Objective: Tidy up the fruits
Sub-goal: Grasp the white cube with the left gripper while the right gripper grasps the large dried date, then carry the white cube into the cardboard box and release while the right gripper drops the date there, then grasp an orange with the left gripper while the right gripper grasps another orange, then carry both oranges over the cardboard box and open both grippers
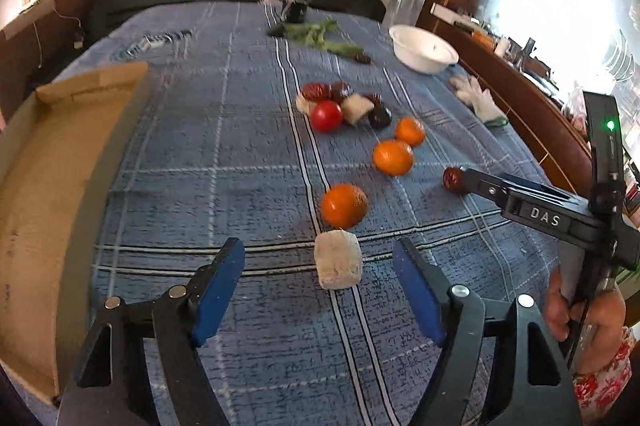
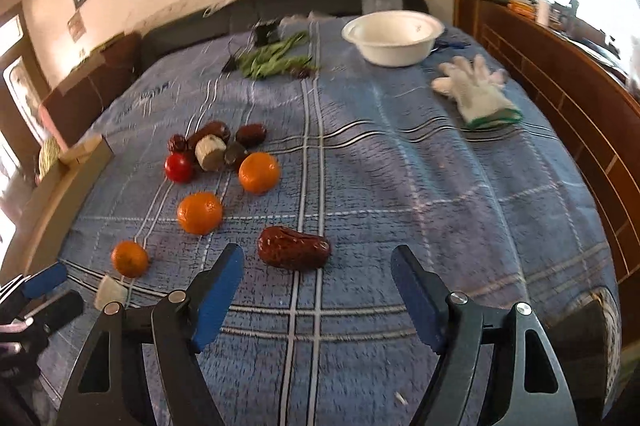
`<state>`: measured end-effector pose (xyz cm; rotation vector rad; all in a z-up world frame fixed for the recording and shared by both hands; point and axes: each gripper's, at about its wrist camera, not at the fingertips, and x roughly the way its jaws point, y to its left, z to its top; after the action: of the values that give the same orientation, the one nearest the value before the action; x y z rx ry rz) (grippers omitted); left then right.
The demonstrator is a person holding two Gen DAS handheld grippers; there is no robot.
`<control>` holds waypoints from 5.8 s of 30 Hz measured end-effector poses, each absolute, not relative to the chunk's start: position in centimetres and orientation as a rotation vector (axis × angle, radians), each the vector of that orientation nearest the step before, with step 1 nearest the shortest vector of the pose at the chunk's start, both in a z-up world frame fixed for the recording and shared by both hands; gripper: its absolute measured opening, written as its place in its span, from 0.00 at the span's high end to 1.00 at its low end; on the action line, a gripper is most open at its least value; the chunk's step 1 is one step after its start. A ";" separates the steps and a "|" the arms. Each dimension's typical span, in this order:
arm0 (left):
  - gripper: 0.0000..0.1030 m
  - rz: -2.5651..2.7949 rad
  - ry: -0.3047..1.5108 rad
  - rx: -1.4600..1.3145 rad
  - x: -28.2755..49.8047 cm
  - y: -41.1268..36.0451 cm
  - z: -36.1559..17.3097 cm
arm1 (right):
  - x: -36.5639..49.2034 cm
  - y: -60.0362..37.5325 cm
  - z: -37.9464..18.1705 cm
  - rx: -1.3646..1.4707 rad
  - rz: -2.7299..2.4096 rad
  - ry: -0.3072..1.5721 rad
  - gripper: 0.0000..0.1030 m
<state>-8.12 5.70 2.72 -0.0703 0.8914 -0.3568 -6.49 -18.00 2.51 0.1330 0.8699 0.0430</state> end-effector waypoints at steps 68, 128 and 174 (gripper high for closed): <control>0.43 0.118 0.712 -0.295 -14.2 32.1 10.3 | -10.0 14.8 7.5 -0.115 0.707 0.773 0.35; 0.73 -0.486 0.876 -0.114 -3.1 4.6 1.6 | -2.0 -11.7 2.7 0.176 0.227 0.870 0.64; 0.47 0.030 0.819 -0.401 -7.3 32.8 8.9 | -5.3 14.4 7.4 -0.047 0.637 0.852 0.43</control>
<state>-7.25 32.77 8.88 -0.4012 0.8190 0.0301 -5.29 14.39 7.42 -0.0469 0.8519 0.6372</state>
